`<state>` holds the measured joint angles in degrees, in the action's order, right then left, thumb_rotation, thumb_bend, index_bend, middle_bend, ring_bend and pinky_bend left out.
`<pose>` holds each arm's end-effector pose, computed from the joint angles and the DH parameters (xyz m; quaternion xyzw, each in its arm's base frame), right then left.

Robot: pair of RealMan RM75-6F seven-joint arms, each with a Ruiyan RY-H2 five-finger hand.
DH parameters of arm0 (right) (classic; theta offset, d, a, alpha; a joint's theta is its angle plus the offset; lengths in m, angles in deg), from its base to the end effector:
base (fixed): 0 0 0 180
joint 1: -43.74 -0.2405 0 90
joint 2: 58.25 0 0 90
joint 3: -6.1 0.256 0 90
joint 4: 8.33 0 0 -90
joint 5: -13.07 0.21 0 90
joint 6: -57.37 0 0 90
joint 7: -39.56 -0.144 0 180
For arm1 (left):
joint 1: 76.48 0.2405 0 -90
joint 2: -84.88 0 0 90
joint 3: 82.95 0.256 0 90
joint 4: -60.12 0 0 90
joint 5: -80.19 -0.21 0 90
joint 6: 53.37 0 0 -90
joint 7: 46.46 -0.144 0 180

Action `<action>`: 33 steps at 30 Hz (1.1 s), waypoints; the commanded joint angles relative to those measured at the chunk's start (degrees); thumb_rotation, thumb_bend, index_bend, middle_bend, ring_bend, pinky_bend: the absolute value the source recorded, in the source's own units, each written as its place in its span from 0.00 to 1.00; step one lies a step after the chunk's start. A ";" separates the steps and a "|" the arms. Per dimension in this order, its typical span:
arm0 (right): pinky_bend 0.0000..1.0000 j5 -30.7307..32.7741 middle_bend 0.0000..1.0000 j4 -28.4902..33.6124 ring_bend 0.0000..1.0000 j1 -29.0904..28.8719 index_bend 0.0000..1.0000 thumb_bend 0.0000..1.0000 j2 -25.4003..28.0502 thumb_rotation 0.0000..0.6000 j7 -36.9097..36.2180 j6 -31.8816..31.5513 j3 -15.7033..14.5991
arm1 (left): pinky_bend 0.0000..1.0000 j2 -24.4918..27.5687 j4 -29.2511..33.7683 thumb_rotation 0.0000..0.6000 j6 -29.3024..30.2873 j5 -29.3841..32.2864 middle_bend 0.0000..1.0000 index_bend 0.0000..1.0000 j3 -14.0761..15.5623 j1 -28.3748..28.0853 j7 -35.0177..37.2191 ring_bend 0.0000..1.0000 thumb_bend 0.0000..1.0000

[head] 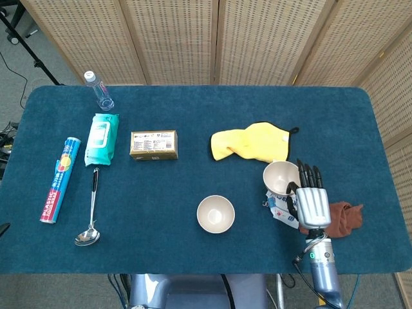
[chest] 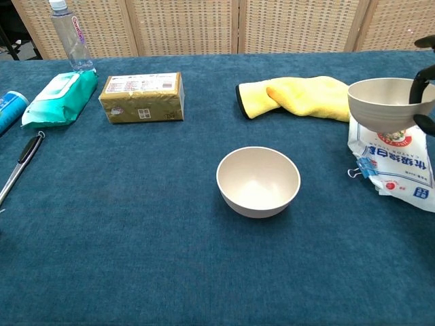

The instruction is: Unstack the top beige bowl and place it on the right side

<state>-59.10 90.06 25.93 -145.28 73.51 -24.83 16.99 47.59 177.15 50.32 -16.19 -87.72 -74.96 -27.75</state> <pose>-0.2084 -0.2534 0.0509 0.5982 -0.3654 0.3882 0.5983 -0.2116 0.1454 0.2862 -0.5195 -0.3505 -0.5801 0.5203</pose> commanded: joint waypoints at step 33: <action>0.00 2.30 0.00 -2.78 0.00 4.42 0.57 0.47 6.32 1.00 -7.28 -1.85 -0.12 | 0.00 -1.53 1.11 0.54 -1.09 -1.51 0.00 0.00 0.92 -0.10 -2.73 0.00 0.10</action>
<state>-57.20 87.56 30.31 -139.18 66.48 -26.80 16.50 46.01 178.31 49.18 -17.75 -86.83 -75.11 -30.54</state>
